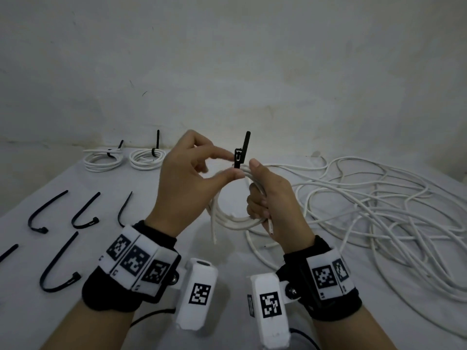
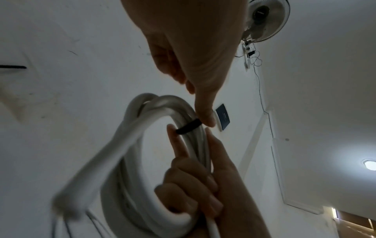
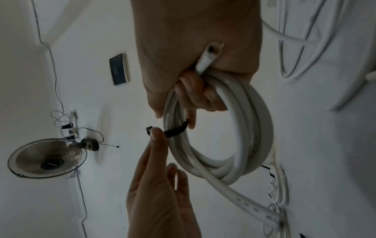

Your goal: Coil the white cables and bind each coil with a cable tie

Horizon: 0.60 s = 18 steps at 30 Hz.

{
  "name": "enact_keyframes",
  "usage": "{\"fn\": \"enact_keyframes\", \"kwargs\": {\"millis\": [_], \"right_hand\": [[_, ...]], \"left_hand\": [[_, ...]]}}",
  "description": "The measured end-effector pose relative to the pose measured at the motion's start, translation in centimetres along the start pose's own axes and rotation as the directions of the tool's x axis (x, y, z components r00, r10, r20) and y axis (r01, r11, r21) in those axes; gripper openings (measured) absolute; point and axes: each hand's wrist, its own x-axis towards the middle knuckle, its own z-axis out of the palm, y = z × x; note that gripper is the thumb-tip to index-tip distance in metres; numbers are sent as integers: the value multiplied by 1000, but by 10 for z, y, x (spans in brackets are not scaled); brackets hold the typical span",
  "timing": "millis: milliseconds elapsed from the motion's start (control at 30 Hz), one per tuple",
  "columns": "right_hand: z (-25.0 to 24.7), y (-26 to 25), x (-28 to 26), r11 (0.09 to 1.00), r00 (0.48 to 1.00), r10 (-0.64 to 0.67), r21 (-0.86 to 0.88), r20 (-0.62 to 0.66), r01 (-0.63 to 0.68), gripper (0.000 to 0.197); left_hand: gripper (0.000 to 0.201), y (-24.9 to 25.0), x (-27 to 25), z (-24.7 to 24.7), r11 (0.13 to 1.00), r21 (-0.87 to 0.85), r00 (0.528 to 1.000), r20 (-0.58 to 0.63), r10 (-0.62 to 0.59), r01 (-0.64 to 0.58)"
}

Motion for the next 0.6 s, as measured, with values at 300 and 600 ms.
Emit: {"fn": "enact_keyframes", "kwargs": {"millis": [300, 600], "right_hand": [[4, 4, 0, 991, 995, -94, -98, -10, 93, 28], [12, 15, -5, 988, 996, -82, -125, 45, 88, 29]], "left_hand": [[36, -17, -6, 20, 937, -235, 955, 210, -210, 258], [32, -29, -20, 19, 823, -474, 948, 204, -243, 313]]}}
